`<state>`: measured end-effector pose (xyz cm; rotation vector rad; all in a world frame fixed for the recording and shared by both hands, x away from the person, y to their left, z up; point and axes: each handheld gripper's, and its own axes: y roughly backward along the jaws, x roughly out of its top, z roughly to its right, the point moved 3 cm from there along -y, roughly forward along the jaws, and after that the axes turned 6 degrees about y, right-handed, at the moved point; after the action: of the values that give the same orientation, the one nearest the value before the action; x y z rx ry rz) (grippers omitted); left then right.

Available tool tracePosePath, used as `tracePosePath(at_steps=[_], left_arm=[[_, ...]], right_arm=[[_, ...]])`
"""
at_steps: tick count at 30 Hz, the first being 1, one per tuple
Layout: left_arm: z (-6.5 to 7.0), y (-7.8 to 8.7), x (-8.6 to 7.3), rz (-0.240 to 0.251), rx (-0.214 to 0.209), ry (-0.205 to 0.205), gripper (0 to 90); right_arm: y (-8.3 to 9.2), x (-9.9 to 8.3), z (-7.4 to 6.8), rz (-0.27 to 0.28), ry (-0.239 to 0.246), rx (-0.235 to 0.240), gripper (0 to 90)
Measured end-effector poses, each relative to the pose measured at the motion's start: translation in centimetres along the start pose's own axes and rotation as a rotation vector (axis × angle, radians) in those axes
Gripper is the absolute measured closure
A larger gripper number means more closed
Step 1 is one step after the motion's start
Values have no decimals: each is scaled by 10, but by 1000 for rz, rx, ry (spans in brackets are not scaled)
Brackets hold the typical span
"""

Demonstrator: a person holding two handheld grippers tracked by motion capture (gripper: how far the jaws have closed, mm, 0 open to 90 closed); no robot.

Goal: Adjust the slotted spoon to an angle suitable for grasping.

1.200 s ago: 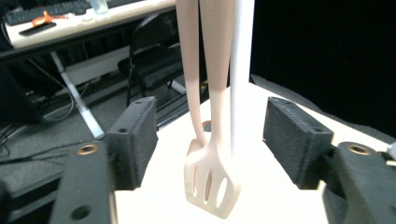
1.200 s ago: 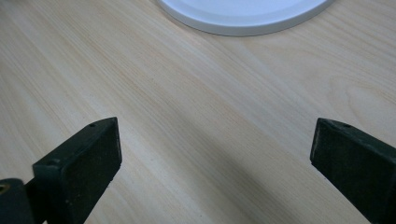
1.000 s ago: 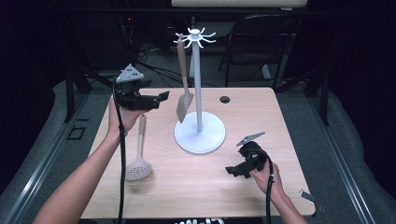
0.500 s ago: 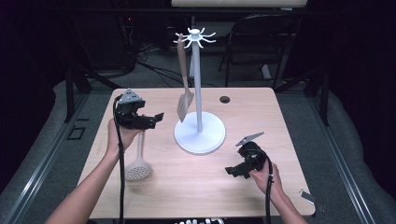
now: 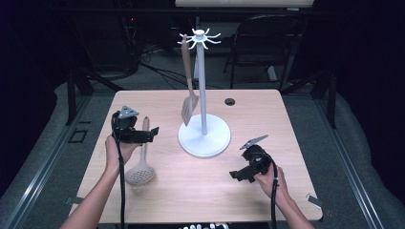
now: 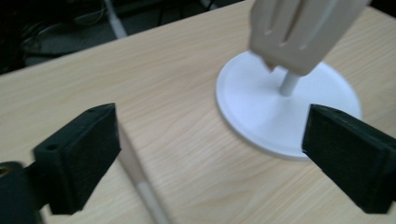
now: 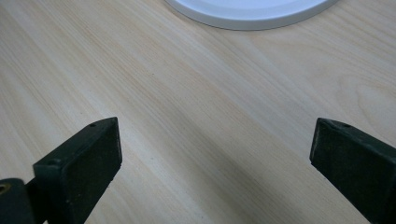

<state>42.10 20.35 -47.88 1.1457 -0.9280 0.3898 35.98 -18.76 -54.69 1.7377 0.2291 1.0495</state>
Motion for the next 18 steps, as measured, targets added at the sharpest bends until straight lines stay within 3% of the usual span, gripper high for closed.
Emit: tracePosePath(at_steps=[6, 11, 15, 18], left_arm=[[-17, -6, -18, -51, 56, 52, 2], [-28, -15, -35, -134, 75, 98, 24], [-32, -30, -48, -195, 140, 96, 192], [-38, -41, -56, -234, 111, 168, 332]], right_arm=[[-2, 2, -1, -1, 0, -1, 21], [-3, 1, -1, -6, 10, 11, 23], [-2, 2, -2, -5, 8, 16, 26], [-4, 3, -3, -2, 8, 15, 27]])
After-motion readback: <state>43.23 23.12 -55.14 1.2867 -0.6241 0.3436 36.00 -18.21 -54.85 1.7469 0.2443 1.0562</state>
